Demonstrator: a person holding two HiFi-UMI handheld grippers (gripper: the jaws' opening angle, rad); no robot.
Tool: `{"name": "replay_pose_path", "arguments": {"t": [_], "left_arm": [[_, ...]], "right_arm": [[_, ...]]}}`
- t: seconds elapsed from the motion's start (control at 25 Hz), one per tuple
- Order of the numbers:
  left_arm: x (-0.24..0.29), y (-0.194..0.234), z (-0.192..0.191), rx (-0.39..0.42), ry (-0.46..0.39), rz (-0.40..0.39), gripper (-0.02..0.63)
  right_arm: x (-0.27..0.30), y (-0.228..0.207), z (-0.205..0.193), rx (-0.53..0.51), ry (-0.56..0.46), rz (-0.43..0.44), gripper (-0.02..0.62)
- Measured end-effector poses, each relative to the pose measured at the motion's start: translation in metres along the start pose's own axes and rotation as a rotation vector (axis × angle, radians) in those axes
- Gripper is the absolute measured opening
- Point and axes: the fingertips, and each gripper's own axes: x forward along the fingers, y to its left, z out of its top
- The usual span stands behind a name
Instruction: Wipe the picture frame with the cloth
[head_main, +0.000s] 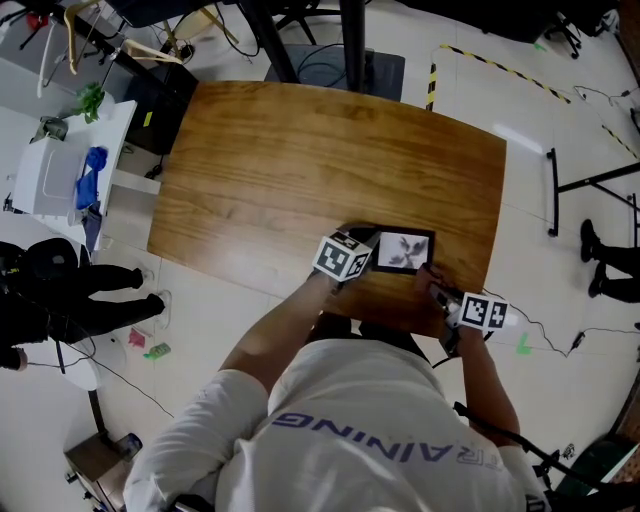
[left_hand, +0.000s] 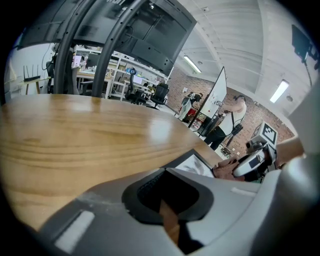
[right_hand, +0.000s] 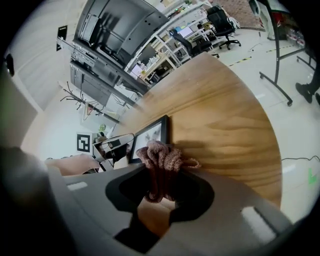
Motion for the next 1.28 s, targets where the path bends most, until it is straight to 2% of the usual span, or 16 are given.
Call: {"name": "replay_pose_path", "arguments": {"t": [0.16,0.24,0.36,0.44,0.56,0.68,0.76,0.84,0.96,1.08,1.28], "left_arm": [[0.001,0.000,0.000,0.009,-0.007,0.006,0.006],[-0.001,0.001,0.001,0.017,-0.011,0.014,0.006],[0.000,0.002,0.000,0.023,-0.013,0.021,0.006],[0.002,0.001,-0.002,0.031,-0.013,0.018,0.006],[0.003,0.003,-0.004,0.035,-0.023,0.020,0.006],[-0.008,0.014,-0.003,-0.003,-0.047,0.058,0.008],[-0.026,0.016,0.012,-0.017,-0.102,0.079,0.006],[-0.051,0.010,0.038,-0.012,-0.186,0.076,0.008],[-0.099,-0.002,0.081,0.019,-0.314,0.087,0.006],[-0.146,-0.007,0.116,0.040,-0.426,0.136,0.006],[-0.201,-0.011,0.137,0.075,-0.543,0.226,0.008]], "right_arm": [[-0.005,-0.007,0.002,0.022,-0.030,-0.014,0.121],[-0.004,-0.003,0.005,0.053,-0.057,0.007,0.121],[-0.013,0.005,0.015,0.090,-0.137,0.052,0.121],[-0.027,0.011,0.026,0.080,-0.209,0.065,0.121],[-0.041,0.032,0.050,-0.010,-0.316,0.117,0.121],[-0.059,0.059,0.072,-0.211,-0.398,0.120,0.121],[-0.072,0.081,0.085,-0.352,-0.445,0.116,0.121],[-0.085,0.101,0.098,-0.429,-0.507,0.120,0.121],[-0.107,0.126,0.119,-0.469,-0.618,0.133,0.121],[-0.124,0.140,0.147,-0.506,-0.710,0.119,0.121],[-0.152,0.156,0.181,-0.563,-0.802,0.094,0.121]]}}
